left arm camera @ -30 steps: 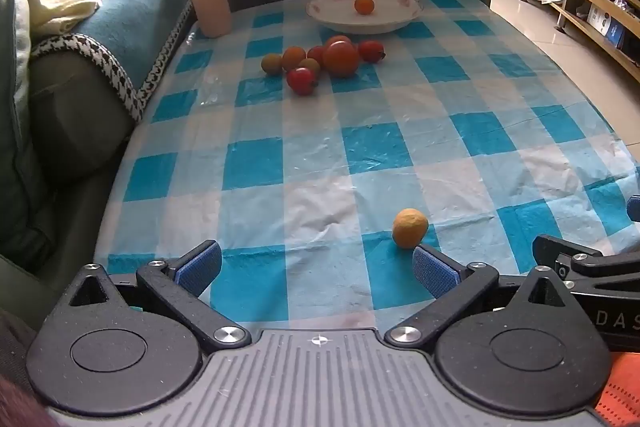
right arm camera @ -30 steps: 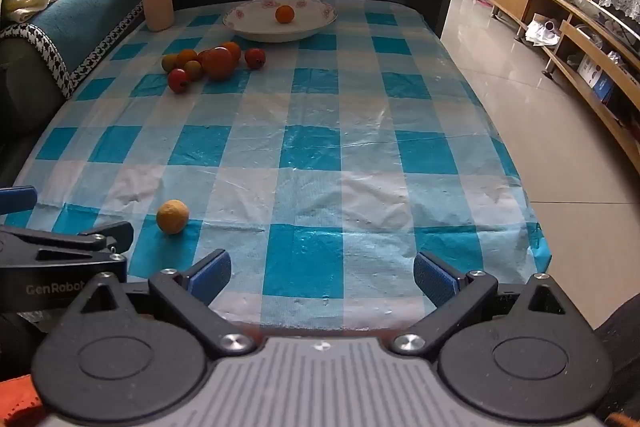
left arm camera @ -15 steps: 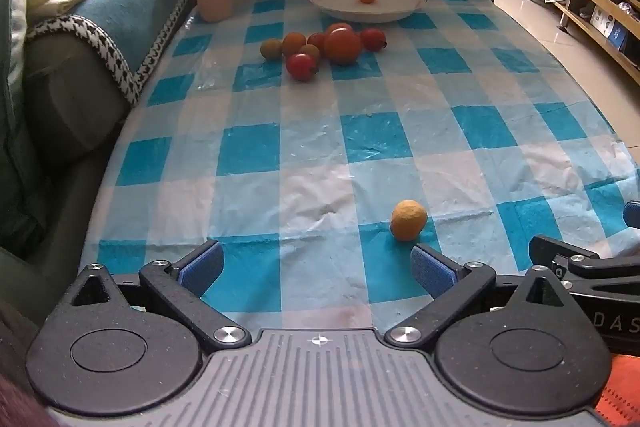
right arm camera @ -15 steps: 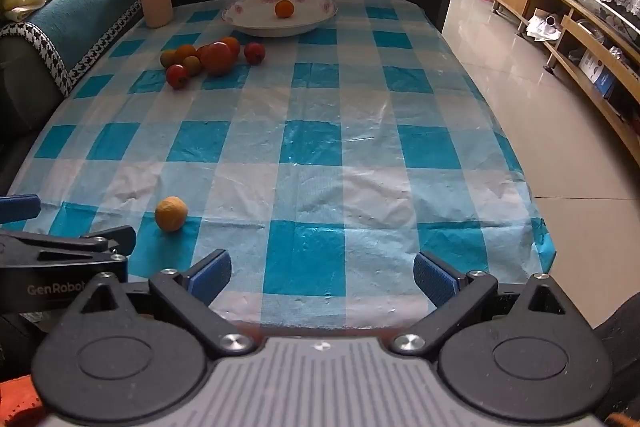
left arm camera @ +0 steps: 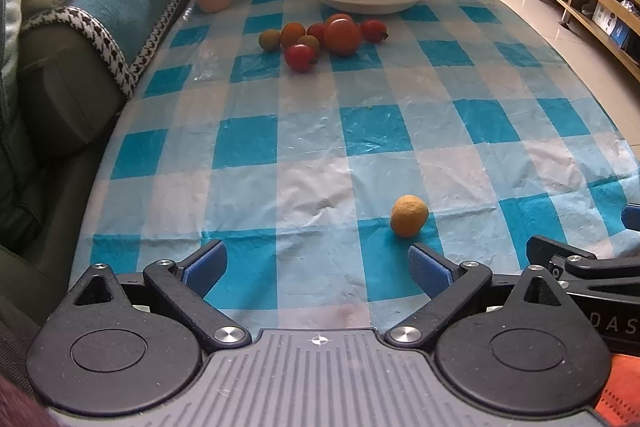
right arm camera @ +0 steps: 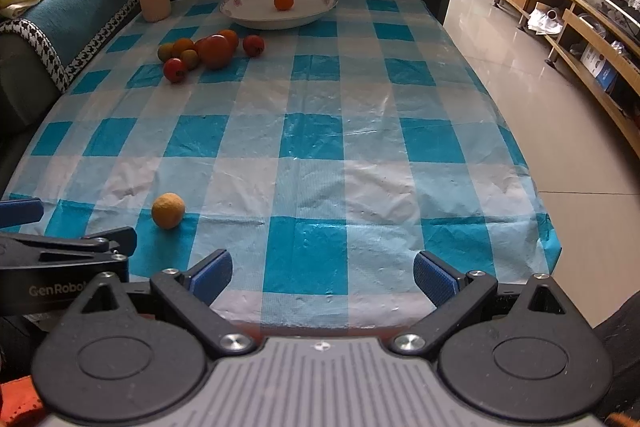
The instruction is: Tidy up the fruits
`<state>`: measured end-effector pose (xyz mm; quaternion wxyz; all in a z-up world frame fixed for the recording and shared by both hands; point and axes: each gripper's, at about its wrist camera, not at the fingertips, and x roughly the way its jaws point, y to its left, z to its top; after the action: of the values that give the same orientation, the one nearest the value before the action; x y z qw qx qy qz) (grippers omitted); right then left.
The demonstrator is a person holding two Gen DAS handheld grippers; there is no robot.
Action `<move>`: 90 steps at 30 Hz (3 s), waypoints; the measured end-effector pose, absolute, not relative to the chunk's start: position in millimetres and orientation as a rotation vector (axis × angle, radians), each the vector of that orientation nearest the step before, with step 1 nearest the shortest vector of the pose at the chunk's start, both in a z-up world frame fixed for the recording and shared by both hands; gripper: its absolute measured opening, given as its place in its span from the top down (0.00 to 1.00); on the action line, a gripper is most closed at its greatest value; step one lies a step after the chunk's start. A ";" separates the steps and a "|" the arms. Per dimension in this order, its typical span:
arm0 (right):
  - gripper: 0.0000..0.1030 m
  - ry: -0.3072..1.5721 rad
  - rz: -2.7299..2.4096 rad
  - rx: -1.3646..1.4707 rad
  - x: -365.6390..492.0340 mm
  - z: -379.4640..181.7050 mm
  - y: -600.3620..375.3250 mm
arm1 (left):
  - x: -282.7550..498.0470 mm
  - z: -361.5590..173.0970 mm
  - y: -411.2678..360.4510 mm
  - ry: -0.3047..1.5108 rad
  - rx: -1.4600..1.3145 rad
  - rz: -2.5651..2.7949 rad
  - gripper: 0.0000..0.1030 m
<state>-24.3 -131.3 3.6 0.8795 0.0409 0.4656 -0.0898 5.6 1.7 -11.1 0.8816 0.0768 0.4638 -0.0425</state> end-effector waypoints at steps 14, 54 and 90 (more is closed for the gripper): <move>0.00 0.976 -0.188 0.089 -22.6 1.5 -131.2 | 7.3 -12.6 1.4 0.973 0.159 -0.088 0.05; 0.16 0.931 -0.026 0.057 -5.1 15.5 -110.2 | 9.4 1.6 13.7 0.911 0.208 -0.022 0.10; 0.62 1.004 0.236 0.094 64.1 4.9 -108.3 | 65.3 6.1 20.6 0.950 0.205 -0.058 0.31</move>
<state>64.1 -108.3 4.9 0.8690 0.0450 0.4798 0.1127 65.3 20.6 6.1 0.8838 0.0985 0.4564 -0.0280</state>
